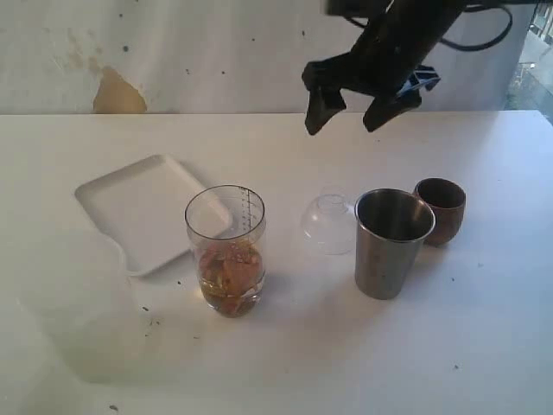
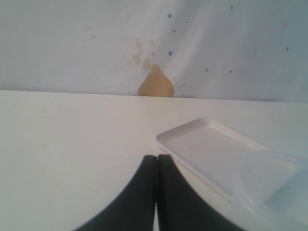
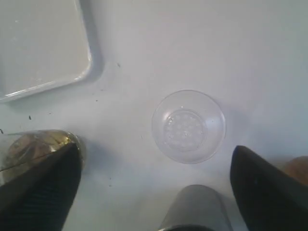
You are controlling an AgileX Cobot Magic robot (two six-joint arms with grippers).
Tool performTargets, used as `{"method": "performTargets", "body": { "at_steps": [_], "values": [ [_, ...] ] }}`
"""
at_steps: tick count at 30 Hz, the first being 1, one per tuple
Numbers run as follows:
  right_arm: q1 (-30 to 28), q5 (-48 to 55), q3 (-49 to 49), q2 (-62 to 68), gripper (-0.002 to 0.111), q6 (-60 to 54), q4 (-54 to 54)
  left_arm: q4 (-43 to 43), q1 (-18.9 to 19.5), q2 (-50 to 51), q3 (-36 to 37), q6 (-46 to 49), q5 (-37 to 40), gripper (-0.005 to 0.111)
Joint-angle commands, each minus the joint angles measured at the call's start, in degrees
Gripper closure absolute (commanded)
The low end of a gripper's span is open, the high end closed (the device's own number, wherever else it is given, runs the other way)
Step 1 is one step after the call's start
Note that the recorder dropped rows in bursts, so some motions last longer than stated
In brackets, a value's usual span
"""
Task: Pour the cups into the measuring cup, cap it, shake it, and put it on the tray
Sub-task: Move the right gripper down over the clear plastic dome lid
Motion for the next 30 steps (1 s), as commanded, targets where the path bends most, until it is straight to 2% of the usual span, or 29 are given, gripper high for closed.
{"method": "performTargets", "body": {
  "at_steps": [1,10,30],
  "values": [
    [1.36,0.6,-1.38,4.11,0.03,0.97,-1.09,-0.28,0.2,-0.21,0.19,-0.15,-0.41,0.106],
    [3.62,-0.66,-1.38,9.72,0.03,1.14,-7.02,-0.28,0.2,-0.21,0.19,-0.15,-0.41,0.106],
    [3.85,1.65,-0.57,11.78,0.03,-0.53,-6.48,-0.28,0.2,-0.21,0.19,-0.15,-0.41,0.106]
  ]
}}
